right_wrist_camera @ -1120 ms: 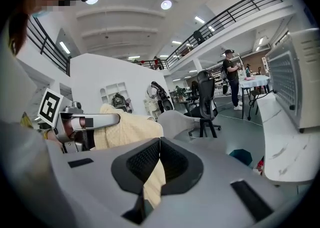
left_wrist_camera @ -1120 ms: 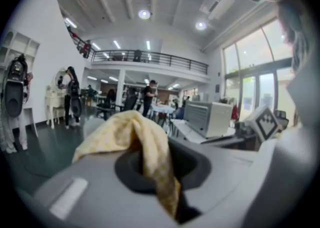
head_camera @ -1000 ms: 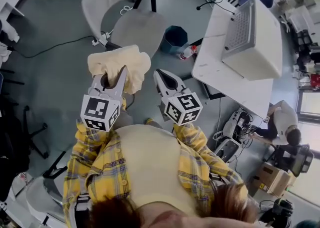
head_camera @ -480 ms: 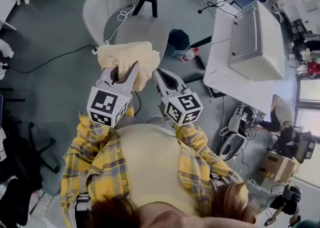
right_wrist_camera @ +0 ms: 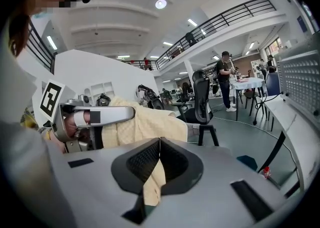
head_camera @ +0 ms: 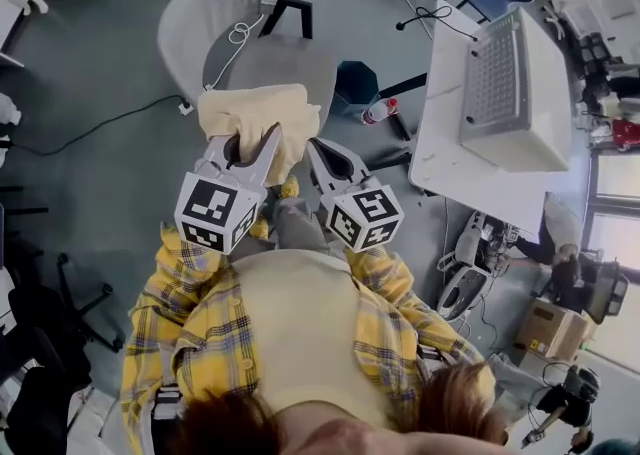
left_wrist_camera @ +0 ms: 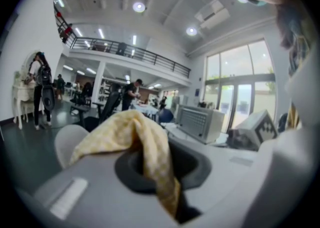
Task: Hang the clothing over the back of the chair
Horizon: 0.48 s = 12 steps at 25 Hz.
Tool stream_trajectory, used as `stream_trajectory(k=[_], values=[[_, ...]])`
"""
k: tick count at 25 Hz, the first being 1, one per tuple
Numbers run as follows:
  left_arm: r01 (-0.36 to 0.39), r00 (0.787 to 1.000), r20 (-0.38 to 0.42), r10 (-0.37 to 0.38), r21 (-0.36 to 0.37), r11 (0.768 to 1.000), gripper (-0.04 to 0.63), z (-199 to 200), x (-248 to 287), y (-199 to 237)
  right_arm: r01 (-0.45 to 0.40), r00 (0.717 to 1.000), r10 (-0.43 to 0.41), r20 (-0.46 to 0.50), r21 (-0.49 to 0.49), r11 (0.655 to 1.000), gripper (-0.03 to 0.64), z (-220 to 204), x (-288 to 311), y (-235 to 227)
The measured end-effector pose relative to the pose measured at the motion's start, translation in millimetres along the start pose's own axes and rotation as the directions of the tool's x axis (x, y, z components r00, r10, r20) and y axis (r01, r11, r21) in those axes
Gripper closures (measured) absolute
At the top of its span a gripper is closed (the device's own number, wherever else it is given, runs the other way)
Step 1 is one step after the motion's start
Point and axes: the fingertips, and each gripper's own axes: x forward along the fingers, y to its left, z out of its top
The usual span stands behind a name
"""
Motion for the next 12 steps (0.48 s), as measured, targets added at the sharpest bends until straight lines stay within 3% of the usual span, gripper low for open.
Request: stream_trajectory(k=[12], values=[[-0.071, 0.997, -0.017, 0.071, -0.024, 0.997, 0.56, 18, 65, 24, -0.093, 0.996, 0.093, 0.01, -0.009, 0.996, 0.603, 44, 47, -55]])
